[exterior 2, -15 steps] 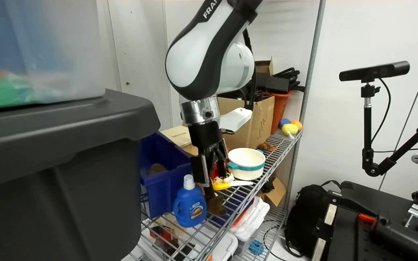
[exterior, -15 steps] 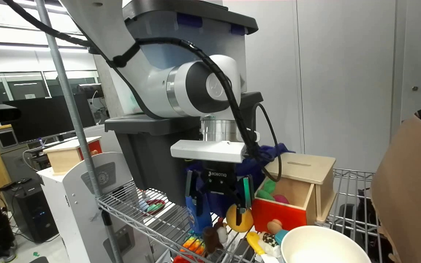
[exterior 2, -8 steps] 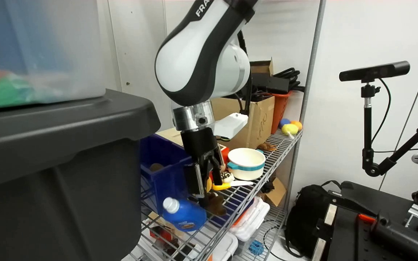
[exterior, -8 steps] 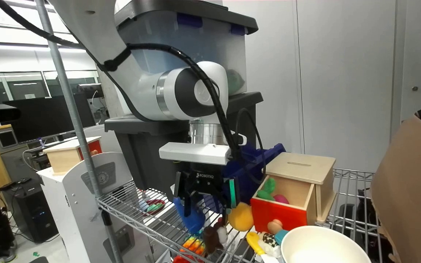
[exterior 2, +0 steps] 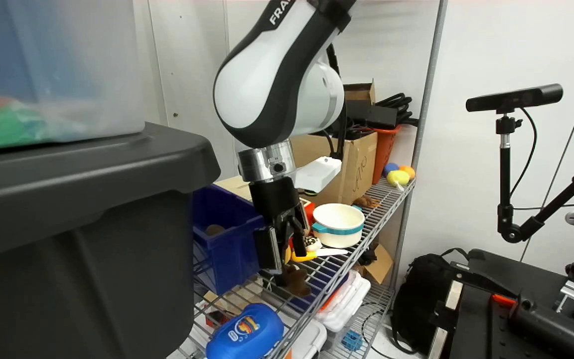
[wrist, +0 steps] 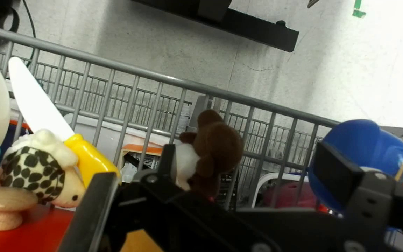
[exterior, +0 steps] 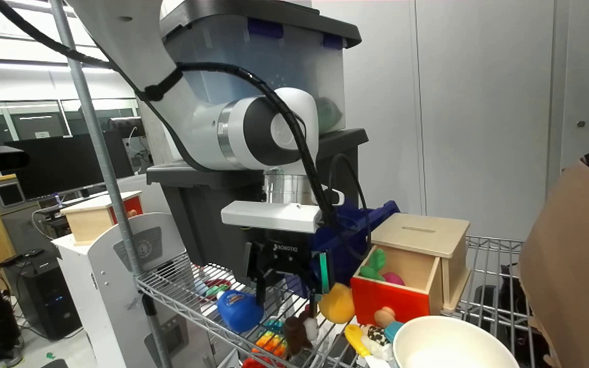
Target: Pick up the animal plush toy and put it in the bowl
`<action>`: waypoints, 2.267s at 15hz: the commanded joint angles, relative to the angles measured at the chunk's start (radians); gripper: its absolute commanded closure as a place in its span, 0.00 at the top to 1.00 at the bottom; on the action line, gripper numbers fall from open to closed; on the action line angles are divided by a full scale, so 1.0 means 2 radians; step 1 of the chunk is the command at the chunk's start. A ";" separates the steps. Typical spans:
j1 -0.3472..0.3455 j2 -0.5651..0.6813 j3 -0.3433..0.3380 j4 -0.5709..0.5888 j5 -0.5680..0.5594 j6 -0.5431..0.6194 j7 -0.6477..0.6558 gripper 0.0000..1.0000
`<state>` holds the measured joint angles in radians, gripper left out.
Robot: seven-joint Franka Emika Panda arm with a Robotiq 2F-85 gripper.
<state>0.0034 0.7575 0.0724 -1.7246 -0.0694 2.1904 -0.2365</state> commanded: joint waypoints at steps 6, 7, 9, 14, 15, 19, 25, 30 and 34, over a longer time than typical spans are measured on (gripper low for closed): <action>-0.006 -0.011 0.000 -0.013 0.006 0.006 0.001 1.00; -0.007 -0.012 0.000 -0.017 0.006 0.008 0.001 1.00; -0.010 -0.012 -0.003 -0.021 0.005 0.011 0.000 1.00; -0.013 -0.011 -0.008 -0.019 0.000 0.009 -0.001 1.00; -0.014 -0.011 -0.008 -0.018 0.000 0.009 -0.001 1.00; -0.016 -0.008 -0.008 -0.015 0.000 0.010 -0.004 1.00; -0.017 -0.002 -0.006 -0.009 0.000 0.014 -0.011 1.00; -0.017 0.005 -0.005 -0.003 0.000 0.015 -0.015 1.00; -0.016 0.013 -0.003 0.003 0.001 0.013 -0.017 1.00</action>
<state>-0.0233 0.7624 0.0592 -1.7389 -0.0701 2.2014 -0.2527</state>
